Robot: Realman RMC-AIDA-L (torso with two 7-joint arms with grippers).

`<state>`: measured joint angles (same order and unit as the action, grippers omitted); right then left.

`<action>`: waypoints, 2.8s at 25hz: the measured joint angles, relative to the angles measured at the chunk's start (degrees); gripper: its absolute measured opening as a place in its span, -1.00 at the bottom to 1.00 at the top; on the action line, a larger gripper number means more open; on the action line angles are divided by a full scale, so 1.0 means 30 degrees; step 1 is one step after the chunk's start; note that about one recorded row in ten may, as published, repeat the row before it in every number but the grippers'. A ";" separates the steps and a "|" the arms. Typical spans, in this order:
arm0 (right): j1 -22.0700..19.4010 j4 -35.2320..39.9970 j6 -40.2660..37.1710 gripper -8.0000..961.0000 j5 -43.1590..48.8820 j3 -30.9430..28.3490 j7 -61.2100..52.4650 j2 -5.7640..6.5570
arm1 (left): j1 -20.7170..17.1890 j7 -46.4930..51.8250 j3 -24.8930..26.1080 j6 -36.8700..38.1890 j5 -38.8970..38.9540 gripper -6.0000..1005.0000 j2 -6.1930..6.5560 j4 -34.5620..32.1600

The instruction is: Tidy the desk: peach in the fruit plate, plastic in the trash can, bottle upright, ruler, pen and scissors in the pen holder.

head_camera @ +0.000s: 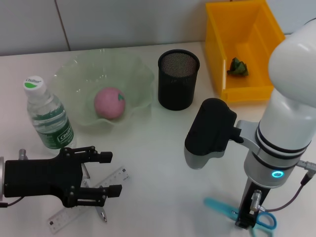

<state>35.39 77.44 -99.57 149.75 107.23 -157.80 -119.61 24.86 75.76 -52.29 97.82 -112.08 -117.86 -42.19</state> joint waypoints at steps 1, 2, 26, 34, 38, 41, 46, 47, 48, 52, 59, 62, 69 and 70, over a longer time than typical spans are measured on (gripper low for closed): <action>-0.0043 0.0035 0.0000 -0.39 0.0003 0.0031 0.0003 0.0001 | 0.0001 0.0001 0.0000 0.0001 0.0001 0.63 0.0000 0.0001; -0.0095 0.0113 0.0000 -0.40 0.0004 0.0068 0.0003 0.0000 | 0.0001 0.0000 0.0002 0.0000 0.0004 0.63 0.0000 0.0000; -0.0449 0.1805 -0.0775 -0.52 -0.2668 -1.1347 0.3711 0.0175 | 0.0151 -0.0030 0.0953 0.0205 0.0320 0.63 -0.0062 0.0075; -0.0357 0.1785 -0.0374 -0.52 -0.4404 -1.5297 0.5929 0.0201 | 0.0355 -0.0030 0.0967 0.0130 0.0614 0.63 -0.0074 0.0133; -0.0263 0.1737 0.0477 -0.52 -0.4880 -1.6802 0.7343 0.0218 | 0.0486 -0.0030 0.0967 0.0085 0.0726 0.63 -0.0090 0.0148; -0.0146 0.1722 0.1025 -0.53 -0.5773 -1.7550 0.8046 0.0333 | 0.0544 -0.0030 0.0967 0.0069 0.0818 0.63 -0.0089 0.0149; 0.0037 0.1601 0.2434 -0.52 -0.6877 -1.8457 0.8655 0.0403 | 0.0575 -0.0030 0.0979 0.0066 0.0892 0.63 -0.0091 0.0149; 0.0035 0.1501 0.2770 -0.52 -0.7160 -1.8568 0.8831 0.0404 | 0.0586 -0.0030 0.0987 0.0060 0.0975 0.63 -0.0090 0.0149; 0.0000 0.1313 0.3253 -0.52 -0.7663 -1.8696 0.9096 0.0403 | 0.0589 -0.0029 0.1012 0.0055 0.1264 0.63 -0.0089 0.0149; -0.0351 0.0109 0.5105 -0.52 -1.0306 -1.9427 1.0627 0.0292 | 0.0578 -0.0029 0.1164 0.0056 0.1313 0.62 -0.0097 0.0150; -0.0236 -0.1434 0.5907 -0.52 -1.2107 -1.9759 1.3579 0.0394 | 0.0563 -0.0029 0.1332 0.0053 0.1536 0.62 -0.0116 0.0149; -0.0270 -0.1443 0.6247 -0.52 -1.2118 -1.9777 1.4738 0.0289 | 0.0571 -0.0122 0.1424 0.0032 0.1594 0.62 -0.0152 0.0166; -0.0628 -0.1303 0.8063 -0.52 -1.1676 -1.9620 1.7994 0.0254 | 0.0628 -0.0253 0.1453 -0.0059 0.1816 0.62 -0.0154 0.0378; -0.0650 -0.1288 0.8252 -0.52 -1.1631 -1.9620 1.8506 0.0255 | 0.0628 -0.0253 0.1453 -0.0059 0.1816 0.62 -0.0154 0.0378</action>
<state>33.44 73.57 -74.81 114.86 48.37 -102.29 -118.85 26.75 75.00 -47.93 97.64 -106.63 -118.32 -41.06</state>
